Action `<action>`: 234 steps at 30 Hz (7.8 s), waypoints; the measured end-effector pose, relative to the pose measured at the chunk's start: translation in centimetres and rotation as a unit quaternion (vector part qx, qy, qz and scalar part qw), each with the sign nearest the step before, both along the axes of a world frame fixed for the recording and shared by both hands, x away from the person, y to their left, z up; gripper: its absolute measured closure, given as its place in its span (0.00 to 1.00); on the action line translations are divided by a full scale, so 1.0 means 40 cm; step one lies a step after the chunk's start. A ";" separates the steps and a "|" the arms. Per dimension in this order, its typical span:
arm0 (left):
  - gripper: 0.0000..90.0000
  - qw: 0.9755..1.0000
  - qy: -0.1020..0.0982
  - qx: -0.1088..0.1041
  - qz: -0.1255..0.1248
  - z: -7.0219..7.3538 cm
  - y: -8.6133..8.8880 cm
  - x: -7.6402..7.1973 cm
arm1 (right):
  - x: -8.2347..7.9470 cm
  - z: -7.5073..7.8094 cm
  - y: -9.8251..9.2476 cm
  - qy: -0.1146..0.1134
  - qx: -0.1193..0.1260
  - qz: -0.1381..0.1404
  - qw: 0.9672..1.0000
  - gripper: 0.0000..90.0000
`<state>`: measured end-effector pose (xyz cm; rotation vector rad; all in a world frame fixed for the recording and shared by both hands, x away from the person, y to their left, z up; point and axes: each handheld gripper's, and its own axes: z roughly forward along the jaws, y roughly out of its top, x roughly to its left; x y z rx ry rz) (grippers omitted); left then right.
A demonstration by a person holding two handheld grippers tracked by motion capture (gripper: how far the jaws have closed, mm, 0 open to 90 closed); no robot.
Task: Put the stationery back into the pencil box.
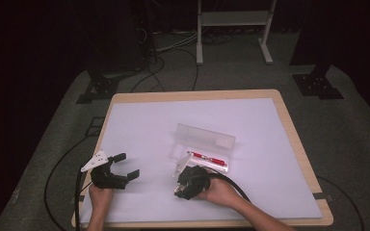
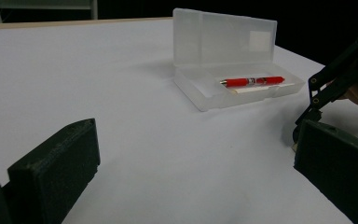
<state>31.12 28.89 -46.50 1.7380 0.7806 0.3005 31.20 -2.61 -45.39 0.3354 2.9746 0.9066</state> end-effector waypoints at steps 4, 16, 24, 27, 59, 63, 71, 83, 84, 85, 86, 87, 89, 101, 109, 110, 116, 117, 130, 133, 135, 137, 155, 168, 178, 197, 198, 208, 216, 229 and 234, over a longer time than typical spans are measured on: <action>0.00 1.000 0.000 0.000 0.000 0.000 0.000 0.000 | -0.002 0.001 0.001 -0.004 -0.003 0.002 1.000 0.59; 0.00 1.000 -0.001 0.000 0.001 0.000 -0.001 0.000 | 0.010 0.026 -0.013 -0.002 0.008 0.000 1.000 0.61; 0.00 1.000 -0.001 0.000 0.001 -0.001 -0.001 0.000 | 0.033 0.049 -0.023 -0.001 0.017 -0.007 1.000 0.61; 0.00 1.000 0.000 0.000 0.001 -0.001 -0.001 0.000 | 0.043 0.057 -0.025 -0.002 0.020 -0.010 1.000 0.61; 0.00 1.000 0.000 0.001 0.000 -0.001 0.000 0.000 | 0.140 0.128 -0.015 -0.018 0.022 -0.030 0.999 0.62; 0.00 1.000 0.000 0.000 0.000 -0.001 0.000 0.000 | 0.147 0.131 -0.011 -0.019 0.022 -0.030 0.999 0.62; 0.00 1.000 0.000 0.000 0.000 -0.001 0.000 0.000 | 0.161 0.141 -0.009 -0.022 0.022 -0.034 0.999 0.62; 0.00 1.000 -0.001 0.001 0.000 0.000 0.000 0.000 | 0.186 0.140 -0.007 -0.023 0.022 -0.040 0.999 0.63; 0.00 1.000 -0.001 0.001 0.000 0.000 0.000 0.000 | 0.188 0.139 -0.007 -0.022 0.022 -0.041 0.999 0.63; 0.00 1.000 -0.001 0.001 0.000 0.000 0.000 0.000 | 0.189 0.138 -0.007 -0.021 0.022 -0.041 0.999 0.63; 0.00 1.000 -0.001 0.001 0.000 0.000 0.000 0.000 | 0.191 0.137 -0.007 -0.021 0.022 -0.043 0.999 0.63; 0.00 1.000 -0.001 0.001 0.000 0.000 0.000 0.000 | 0.193 0.136 -0.007 -0.020 0.022 -0.043 0.999 0.63; 0.00 1.000 -0.002 0.001 0.000 0.000 0.000 0.001 | 0.198 0.135 -0.007 -0.018 0.023 -0.045 0.999 0.63; 0.00 1.000 0.000 -0.001 0.000 0.000 0.000 0.000 | 0.226 0.116 -0.005 -0.014 0.024 -0.058 0.998 0.63; 0.00 1.000 0.000 -0.001 0.000 0.000 0.000 0.000 | 0.242 0.110 0.003 -0.020 0.016 -0.060 0.998 0.63; 0.00 1.000 0.000 -0.001 0.000 0.000 0.000 0.000 | 0.242 0.110 0.006 -0.022 0.017 -0.062 0.998 0.63; 0.00 1.000 0.000 -0.002 -0.001 0.000 0.000 -0.001 | 0.255 0.102 0.009 -0.019 0.013 -0.065 0.998 0.63; 0.00 1.000 0.000 -0.002 -0.001 0.000 0.000 0.000 | 0.258 0.100 0.009 -0.021 0.013 -0.066 0.998 0.63; 0.00 1.000 -0.001 -0.002 -0.001 0.000 0.000 0.000 | 0.277 0.088 0.016 -0.019 0.008 -0.072 0.997 0.63; 0.00 1.000 -0.001 -0.002 -0.001 0.000 0.000 0.000 | 0.281 0.088 0.019 -0.020 0.005 -0.071 0.997 0.63; 0.00 1.000 0.000 -0.002 -0.001 0.000 0.000 0.000 | 0.283 0.087 0.020 -0.019 0.005 -0.071 0.997 0.63; 0.00 1.000 -0.001 -0.002 -0.001 0.000 0.000 0.000 | 0.284 0.085 0.021 -0.018 0.002 -0.072 0.997 0.63; 0.00 1.000 0.000 -0.002 -0.001 0.000 0.000 0.000 | 0.299 0.070 0.019 -0.012 -0.005 -0.075 0.997 0.63; 0.00 1.000 0.000 -0.002 -0.001 0.000 0.000 0.000 | 0.307 0.062 0.022 -0.008 -0.008 -0.077 0.997 0.63; 0.00 1.000 0.000 -0.002 -0.001 0.000 0.000 -0.001 | 0.313 0.056 0.020 -0.003 -0.010 -0.080 0.997 0.63; 0.00 1.000 -0.001 0.000 -0.002 0.000 0.000 -0.001 | 0.320 0.043 0.023 0.006 -0.014 -0.078 0.997 0.62; 0.00 1.000 -0.001 0.000 -0.002 0.000 0.000 -0.001 | 0.320 0.042 0.023 0.006 -0.014 -0.078 0.997 0.62; 0.00 1.000 -0.001 -0.001 -0.002 0.000 0.000 -0.001 | 0.323 0.038 0.023 0.009 -0.015 -0.077 0.997 0.61; 0.00 1.000 0.000 -0.002 -0.001 0.000 0.000 0.000 | 0.324 0.041 0.020 0.009 -0.011 -0.078 0.997 0.62; 0.00 1.000 0.001 -0.001 0.002 -0.001 0.000 0.002 | 0.318 0.071 -0.007 0.010 0.015 -0.080 0.997 0.58; 0.00 1.000 0.002 0.000 0.003 -0.001 -0.001 0.002 | 0.315 0.081 -0.024 0.008 0.025 -0.078 0.997 0.57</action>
